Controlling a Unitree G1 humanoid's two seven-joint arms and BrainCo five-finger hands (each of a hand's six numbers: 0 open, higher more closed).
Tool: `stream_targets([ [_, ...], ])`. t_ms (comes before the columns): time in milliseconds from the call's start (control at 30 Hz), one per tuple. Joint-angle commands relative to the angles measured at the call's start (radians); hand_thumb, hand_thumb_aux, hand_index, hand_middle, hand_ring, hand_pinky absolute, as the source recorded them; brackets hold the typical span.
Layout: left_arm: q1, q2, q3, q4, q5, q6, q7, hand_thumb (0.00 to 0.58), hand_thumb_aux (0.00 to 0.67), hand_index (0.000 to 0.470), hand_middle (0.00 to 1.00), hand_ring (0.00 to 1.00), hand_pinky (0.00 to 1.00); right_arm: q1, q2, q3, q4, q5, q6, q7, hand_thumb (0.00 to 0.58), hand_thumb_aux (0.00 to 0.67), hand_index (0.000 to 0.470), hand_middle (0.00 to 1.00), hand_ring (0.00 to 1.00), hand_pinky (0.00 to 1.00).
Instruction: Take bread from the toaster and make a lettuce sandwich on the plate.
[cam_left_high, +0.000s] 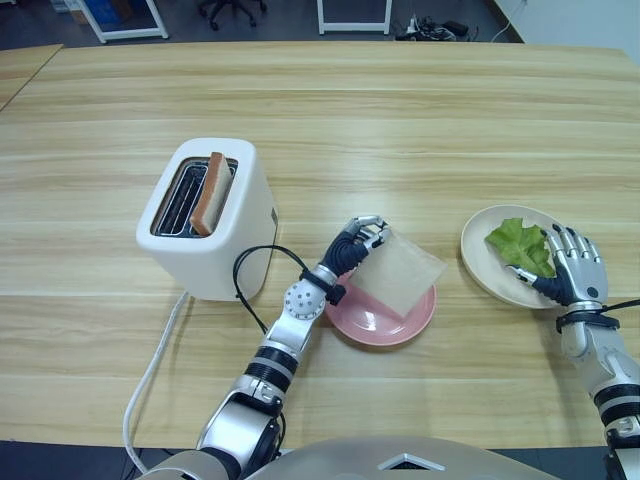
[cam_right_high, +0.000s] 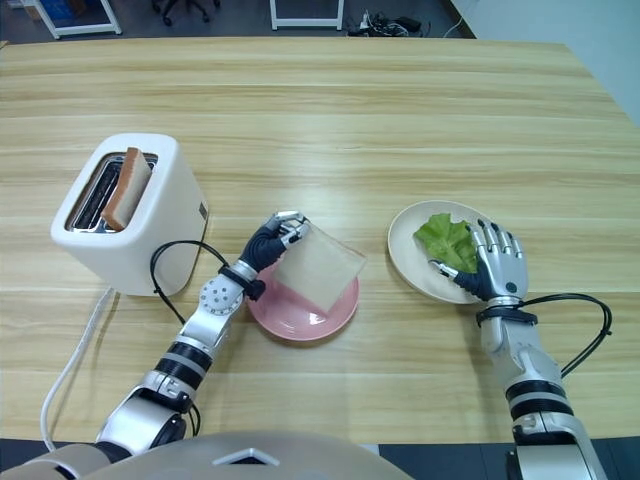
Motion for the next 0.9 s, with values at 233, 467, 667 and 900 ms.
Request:
stream_targets([
  [233, -0.034, 0.000, -0.008, 0.110, 0.124, -0.048, 0.074, 0.580, 0.670, 0.470, 0.84, 0.84, 0.84, -0.127, 0.040, 0.123, 0.258, 0.022, -0.041, -0.048, 0.438, 0.339, 0.238, 0.00, 0.00, 0.00],
  [467, -0.028, 0.035, -0.037, 0.076, 0.238, -0.083, 0.139, 0.543, 0.502, 0.352, 0.34, 0.34, 0.34, -0.157, 0.044, 0.170, 0.314, 0.052, -0.088, -0.099, 0.570, 0.581, 0.407, 0.00, 0.00, 0.00],
  [667, -0.011, 0.095, -0.091, -0.025, 0.438, -0.086, 0.267, 0.527, 0.468, 0.328, 0.14, 0.14, 0.14, -0.165, 0.042, 0.173, 0.308, 0.084, -0.130, -0.181, 0.580, 0.670, 0.470, 0.00, 0.00, 0.00],
  [900, 0.055, 0.194, -0.153, -0.293, 0.722, -0.002, 0.386, 0.441, 0.342, 0.240, 0.12, 0.12, 0.12, -0.163, 0.042, 0.156, 0.280, 0.121, -0.179, -0.256, 0.580, 0.670, 0.470, 0.00, 0.00, 0.00],
])
